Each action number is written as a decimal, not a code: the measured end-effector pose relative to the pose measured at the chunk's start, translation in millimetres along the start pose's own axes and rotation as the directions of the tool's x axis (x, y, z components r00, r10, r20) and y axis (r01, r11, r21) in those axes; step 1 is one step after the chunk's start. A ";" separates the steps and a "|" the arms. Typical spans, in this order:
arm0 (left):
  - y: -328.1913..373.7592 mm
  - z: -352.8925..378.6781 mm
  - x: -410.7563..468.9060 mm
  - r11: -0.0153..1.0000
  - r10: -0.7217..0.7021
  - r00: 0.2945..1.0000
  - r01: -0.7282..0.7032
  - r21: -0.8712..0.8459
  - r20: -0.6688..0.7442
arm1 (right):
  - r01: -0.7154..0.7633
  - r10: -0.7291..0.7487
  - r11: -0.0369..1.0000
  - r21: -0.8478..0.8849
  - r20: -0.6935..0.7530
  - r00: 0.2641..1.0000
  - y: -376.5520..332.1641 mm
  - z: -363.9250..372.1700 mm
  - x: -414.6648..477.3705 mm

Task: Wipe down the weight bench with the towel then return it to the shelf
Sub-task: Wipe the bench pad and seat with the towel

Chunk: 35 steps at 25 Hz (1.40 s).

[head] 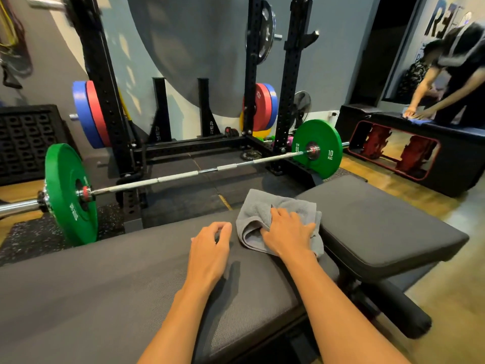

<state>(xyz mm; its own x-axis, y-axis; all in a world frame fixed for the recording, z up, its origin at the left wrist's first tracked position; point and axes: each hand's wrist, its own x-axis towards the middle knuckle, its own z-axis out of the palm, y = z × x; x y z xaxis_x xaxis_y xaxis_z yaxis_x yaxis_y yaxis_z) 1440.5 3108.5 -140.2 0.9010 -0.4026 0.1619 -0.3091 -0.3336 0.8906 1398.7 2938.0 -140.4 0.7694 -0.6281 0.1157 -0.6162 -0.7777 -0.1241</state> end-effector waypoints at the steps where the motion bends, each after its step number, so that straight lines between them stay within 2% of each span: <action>1: 1.6 0.1 -1.2 1.000 -0.003 1.000 0.003 -0.007 0.004 | -0.021 0.021 1.000 0.007 -0.009 1.000 0.8 -4.7 -16.4; 7: 6.3 0.0 -12.9 0.999 0.010 0.998 -0.008 -0.035 0.059 | -0.027 0.043 0.998 0.060 -0.294 0.955 -5.1 4.0 -113.4; 15: 6.5 9.2 -26.3 0.998 0.018 0.997 -0.013 -0.055 0.080 | -0.058 0.074 0.996 0.068 -0.252 0.965 -16.4 2.9 -144.5; 20: 6.8 14.4 -18.3 0.997 0.041 0.996 -0.034 -0.075 0.084 | -0.014 0.034 0.998 0.058 -0.352 0.935 -3.0 6.1 -127.7; 26: 8.1 17.4 -17.2 0.997 0.057 0.997 -0.054 -0.058 0.045 | 0.030 -0.026 0.999 0.014 -0.227 0.974 12.8 -1.9 -73.4; 31: 3.7 26.4 -17.8 0.999 0.043 0.999 -0.044 0.027 0.029 | 0.030 -0.029 0.993 0.110 -0.016 0.999 30.5 -11.8 -40.9; 33: 0.9 27.2 -22.5 0.998 0.030 0.999 -0.031 0.050 0.020 | 0.008 -0.006 0.997 0.081 -0.025 1.000 37.6 -13.9 -54.1; 35: 7.1 32.2 -22.1 0.998 -0.003 1.000 0.002 0.067 0.021 | 0.009 -0.008 1.000 0.010 -0.104 0.995 51.3 -13.4 -74.3</action>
<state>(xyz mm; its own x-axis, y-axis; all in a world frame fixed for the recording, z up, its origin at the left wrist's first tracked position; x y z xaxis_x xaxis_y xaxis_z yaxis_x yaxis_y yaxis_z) 1408.6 3087.6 -151.2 0.8955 -0.4189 0.1503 -0.3272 -0.3908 0.8604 1307.7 2944.5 -142.2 0.7528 -0.6210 0.2183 -0.6076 -0.7831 -0.1326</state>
